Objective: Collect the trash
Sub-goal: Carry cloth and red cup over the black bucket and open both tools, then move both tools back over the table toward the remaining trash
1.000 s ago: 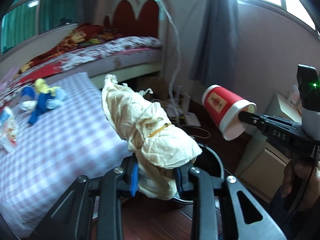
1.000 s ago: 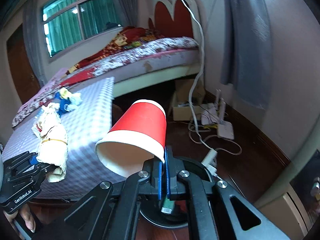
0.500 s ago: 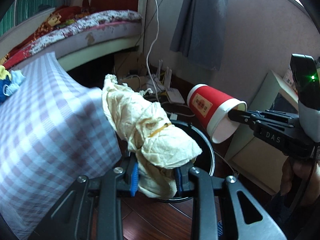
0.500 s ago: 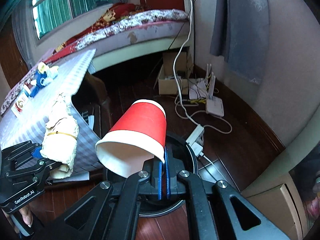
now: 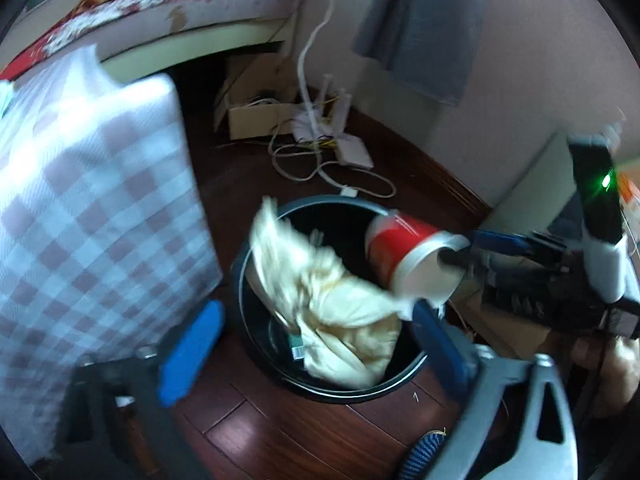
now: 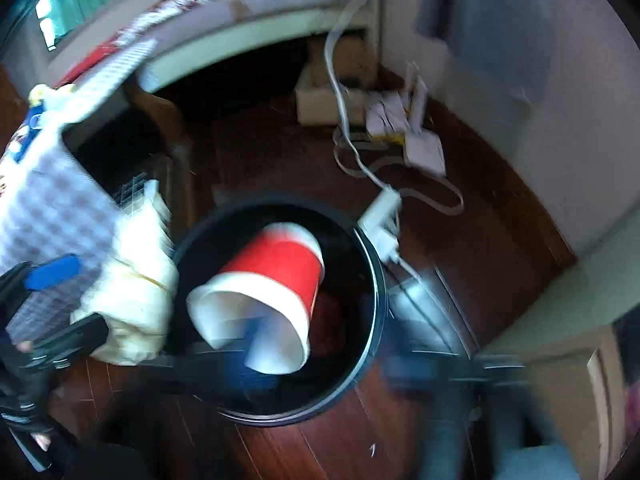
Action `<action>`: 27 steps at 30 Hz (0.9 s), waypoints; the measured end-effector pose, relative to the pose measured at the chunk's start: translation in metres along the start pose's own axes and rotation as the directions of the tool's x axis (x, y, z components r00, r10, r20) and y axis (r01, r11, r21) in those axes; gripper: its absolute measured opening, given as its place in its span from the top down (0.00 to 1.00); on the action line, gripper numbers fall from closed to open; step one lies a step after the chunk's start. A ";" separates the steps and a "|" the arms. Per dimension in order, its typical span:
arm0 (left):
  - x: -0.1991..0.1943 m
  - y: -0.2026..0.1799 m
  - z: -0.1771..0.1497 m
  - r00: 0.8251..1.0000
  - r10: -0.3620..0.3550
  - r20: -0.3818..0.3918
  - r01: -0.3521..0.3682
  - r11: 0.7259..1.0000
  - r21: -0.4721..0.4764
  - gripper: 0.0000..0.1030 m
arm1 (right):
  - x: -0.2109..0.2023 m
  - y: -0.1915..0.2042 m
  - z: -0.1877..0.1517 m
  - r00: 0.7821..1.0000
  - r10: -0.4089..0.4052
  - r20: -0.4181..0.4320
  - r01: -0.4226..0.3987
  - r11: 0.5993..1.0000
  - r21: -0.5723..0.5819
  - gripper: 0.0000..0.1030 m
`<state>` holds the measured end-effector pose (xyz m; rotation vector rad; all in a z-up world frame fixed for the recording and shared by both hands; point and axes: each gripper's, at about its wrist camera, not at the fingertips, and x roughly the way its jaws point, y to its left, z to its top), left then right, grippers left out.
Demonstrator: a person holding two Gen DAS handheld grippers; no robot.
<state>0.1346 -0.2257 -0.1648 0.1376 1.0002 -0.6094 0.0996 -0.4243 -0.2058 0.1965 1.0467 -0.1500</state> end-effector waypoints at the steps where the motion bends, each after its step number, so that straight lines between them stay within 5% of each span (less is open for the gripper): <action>1: 0.001 0.002 -0.002 0.999 0.032 -0.010 -0.032 0.999 0.000 0.04 | 0.002 -0.001 -0.002 1.000 -0.009 -0.009 0.009 1.000 0.000 0.03; 8: -0.009 0.018 -0.016 0.981 0.192 0.015 -0.192 0.981 -0.024 0.01 | -0.003 0.003 -0.004 0.999 -0.037 0.016 0.037 0.999 -0.030 0.01; 27: -0.048 0.031 -0.022 0.965 0.252 0.068 -0.248 0.967 -0.066 0.01 | -0.036 0.037 -0.007 0.995 -0.022 0.099 0.031 0.995 -0.098 0.01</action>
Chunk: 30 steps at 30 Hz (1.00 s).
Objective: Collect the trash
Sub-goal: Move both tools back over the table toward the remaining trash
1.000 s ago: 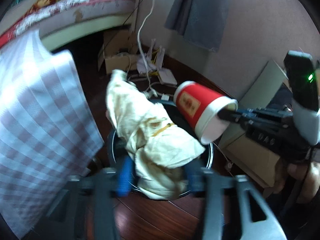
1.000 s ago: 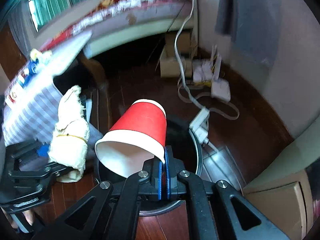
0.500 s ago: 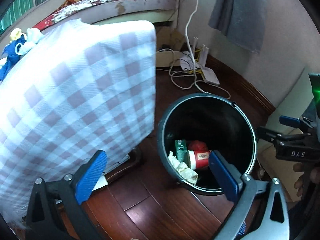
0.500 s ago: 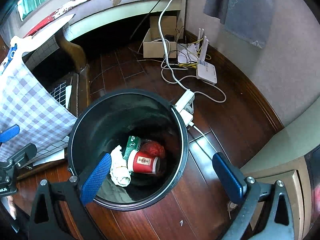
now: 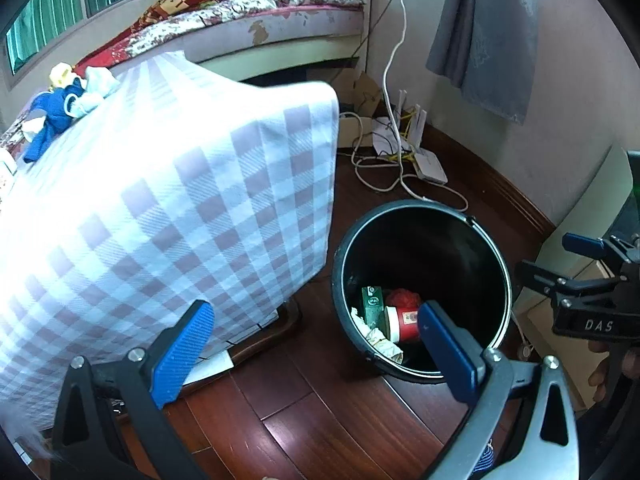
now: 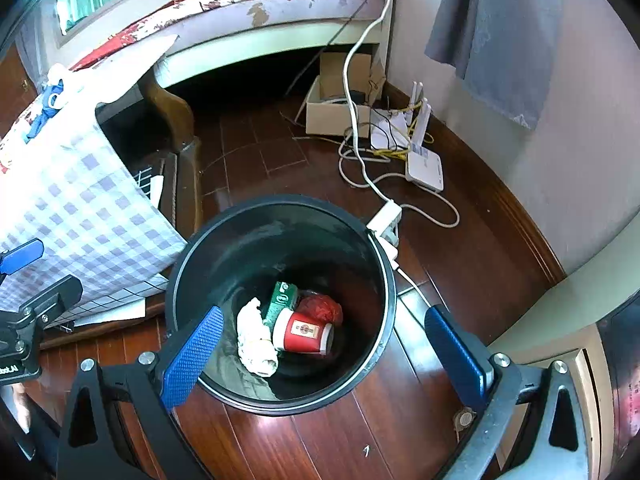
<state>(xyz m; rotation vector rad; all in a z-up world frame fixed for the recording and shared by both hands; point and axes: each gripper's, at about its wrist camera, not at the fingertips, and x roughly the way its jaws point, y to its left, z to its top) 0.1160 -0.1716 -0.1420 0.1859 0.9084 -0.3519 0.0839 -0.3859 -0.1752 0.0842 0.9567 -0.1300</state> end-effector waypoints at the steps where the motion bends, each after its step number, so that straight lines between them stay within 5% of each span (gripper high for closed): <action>1: -0.005 0.002 0.000 1.000 0.004 0.009 -0.004 1.000 -0.003 0.01 | -0.004 0.002 0.001 1.000 0.002 0.013 -0.002 1.000 -0.002 0.01; 12: -0.058 0.034 0.009 0.993 0.048 0.111 -0.039 0.996 -0.082 0.01 | -0.042 0.034 0.021 0.984 0.055 0.169 -0.050 0.998 -0.035 0.01; 20: -0.092 0.085 0.016 0.972 0.144 0.185 -0.115 0.980 -0.160 0.01 | -0.068 0.086 0.042 0.949 0.153 0.277 -0.126 0.986 -0.111 0.01; 30: -0.113 0.185 0.007 0.931 0.307 0.197 -0.241 0.923 -0.299 0.01 | -0.072 0.186 0.081 0.913 0.309 0.265 -0.240 0.935 -0.262 0.01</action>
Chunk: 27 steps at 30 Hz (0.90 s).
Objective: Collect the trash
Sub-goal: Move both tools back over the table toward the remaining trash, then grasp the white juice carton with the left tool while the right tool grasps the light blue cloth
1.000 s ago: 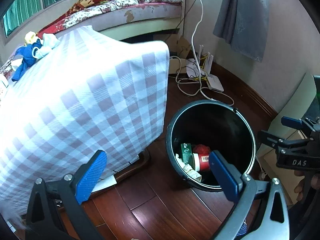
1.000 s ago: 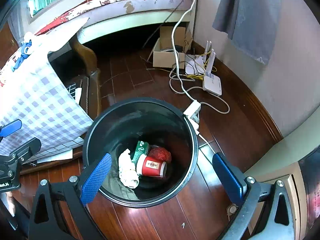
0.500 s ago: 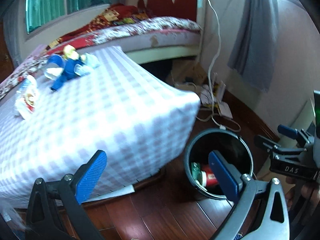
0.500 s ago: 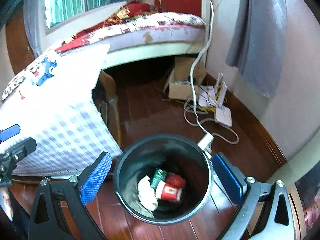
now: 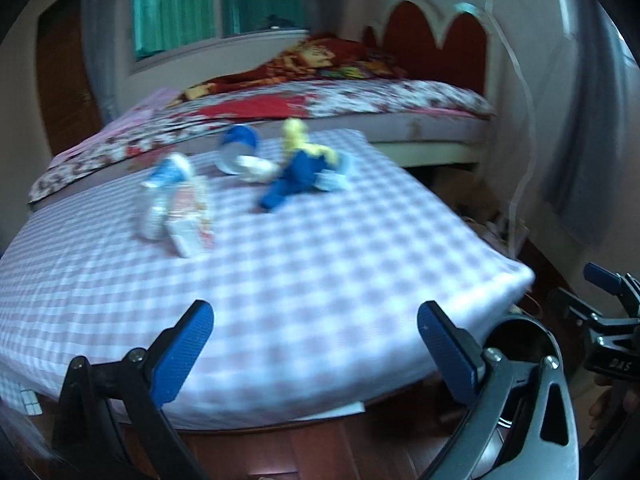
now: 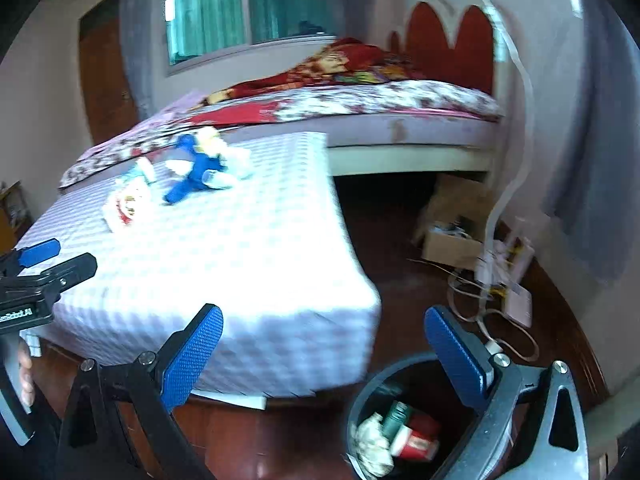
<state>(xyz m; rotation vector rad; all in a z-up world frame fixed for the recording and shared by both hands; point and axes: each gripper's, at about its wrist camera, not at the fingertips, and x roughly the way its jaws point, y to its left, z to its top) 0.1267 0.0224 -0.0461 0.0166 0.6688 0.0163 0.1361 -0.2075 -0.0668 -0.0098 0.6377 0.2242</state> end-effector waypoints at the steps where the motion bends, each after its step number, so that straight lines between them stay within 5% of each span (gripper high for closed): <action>1: 0.002 0.013 0.002 1.000 0.017 0.005 -0.017 1.000 -0.021 0.01 | 0.007 0.009 0.007 1.000 0.024 -0.008 -0.024 1.000 -0.014 0.01; 8: 0.031 0.085 0.016 0.995 0.098 -0.022 -0.100 0.984 -0.149 0.04 | 0.062 0.056 0.062 0.991 0.096 -0.095 -0.105 0.990 -0.093 0.01; 14: 0.085 0.104 0.039 0.993 0.088 -0.080 -0.101 0.980 -0.172 0.22 | 0.120 0.093 0.108 0.991 0.073 -0.116 -0.093 0.979 -0.183 0.02; 18: 0.118 0.111 0.048 0.988 0.087 -0.130 -0.110 0.978 -0.180 0.23 | 0.166 0.107 0.122 0.980 0.066 -0.188 -0.104 0.974 -0.201 0.22; 24: 0.144 0.116 0.051 0.983 0.056 -0.175 -0.089 0.979 -0.184 0.39 | 0.219 0.115 0.137 0.969 0.048 -0.244 -0.100 0.974 -0.203 0.23; 27: 0.153 0.118 0.054 0.980 0.040 -0.195 -0.076 0.980 -0.181 0.52 | 0.244 0.115 0.147 0.961 0.020 -0.278 -0.076 0.978 -0.195 0.37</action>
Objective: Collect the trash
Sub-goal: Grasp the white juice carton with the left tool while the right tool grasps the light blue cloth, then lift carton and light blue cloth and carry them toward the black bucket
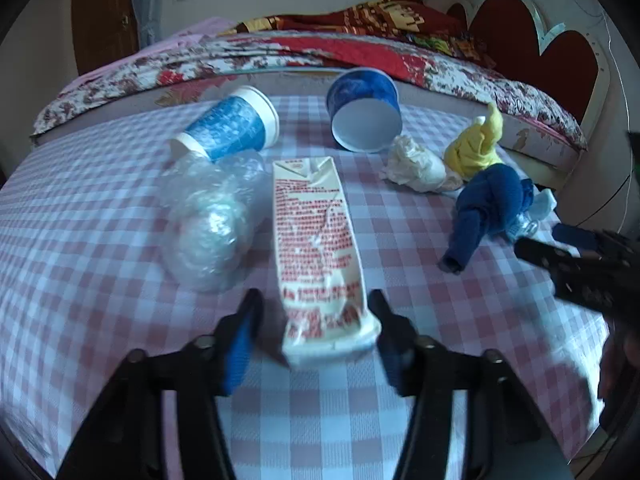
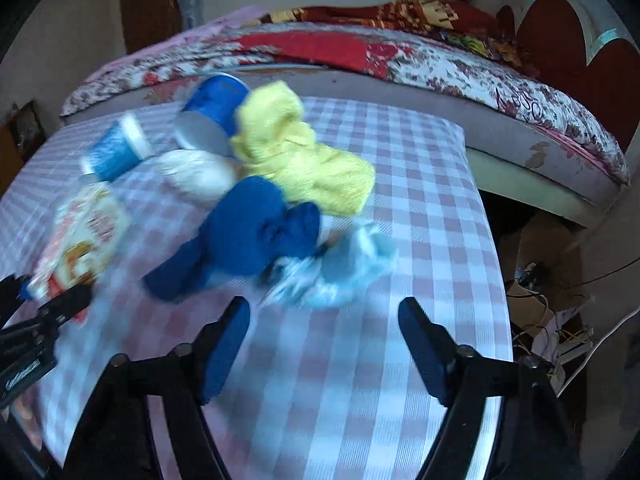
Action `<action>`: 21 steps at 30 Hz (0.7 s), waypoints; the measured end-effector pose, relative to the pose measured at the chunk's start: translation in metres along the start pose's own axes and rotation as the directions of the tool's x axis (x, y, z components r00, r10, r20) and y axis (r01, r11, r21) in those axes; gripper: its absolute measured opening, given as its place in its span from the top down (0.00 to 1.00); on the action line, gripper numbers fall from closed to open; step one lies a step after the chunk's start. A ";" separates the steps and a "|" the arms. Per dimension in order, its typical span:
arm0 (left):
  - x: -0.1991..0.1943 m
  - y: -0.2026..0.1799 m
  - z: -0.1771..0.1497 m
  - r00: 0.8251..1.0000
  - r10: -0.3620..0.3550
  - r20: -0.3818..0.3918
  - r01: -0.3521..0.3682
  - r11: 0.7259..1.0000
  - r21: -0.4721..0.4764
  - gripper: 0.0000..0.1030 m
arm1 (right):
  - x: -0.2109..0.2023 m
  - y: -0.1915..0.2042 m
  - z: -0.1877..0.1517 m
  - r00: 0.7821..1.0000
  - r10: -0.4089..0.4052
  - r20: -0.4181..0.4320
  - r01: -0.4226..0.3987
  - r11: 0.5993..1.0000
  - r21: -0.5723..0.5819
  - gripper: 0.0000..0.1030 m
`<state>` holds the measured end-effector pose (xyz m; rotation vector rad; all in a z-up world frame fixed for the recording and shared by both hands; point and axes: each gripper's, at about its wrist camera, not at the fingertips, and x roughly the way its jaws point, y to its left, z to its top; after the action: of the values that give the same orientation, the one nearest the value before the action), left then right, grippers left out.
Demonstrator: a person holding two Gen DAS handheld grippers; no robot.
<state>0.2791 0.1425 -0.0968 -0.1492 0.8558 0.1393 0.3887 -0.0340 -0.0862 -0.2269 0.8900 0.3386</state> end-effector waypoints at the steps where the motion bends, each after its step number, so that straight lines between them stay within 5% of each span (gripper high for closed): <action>1: 0.003 -0.001 0.001 1.000 -0.001 -0.006 0.001 1.000 0.004 0.55 | 0.005 -0.002 0.003 1.000 0.010 -0.011 -0.010 1.000 0.008 0.41; 6: 0.008 -0.004 0.005 1.000 -0.017 -0.014 0.017 1.000 0.025 0.65 | 0.003 -0.004 0.000 0.999 0.038 0.009 -0.038 0.999 0.014 0.58; 21: -0.049 -0.024 -0.028 0.994 -0.078 0.072 0.070 0.993 0.098 0.66 | -0.068 -0.010 -0.066 0.992 0.041 0.120 -0.040 0.999 -0.011 0.59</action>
<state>0.2314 0.1108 -0.0761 -0.0852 0.7787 0.0340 0.3058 -0.0786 -0.0720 -0.1950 0.7756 0.3896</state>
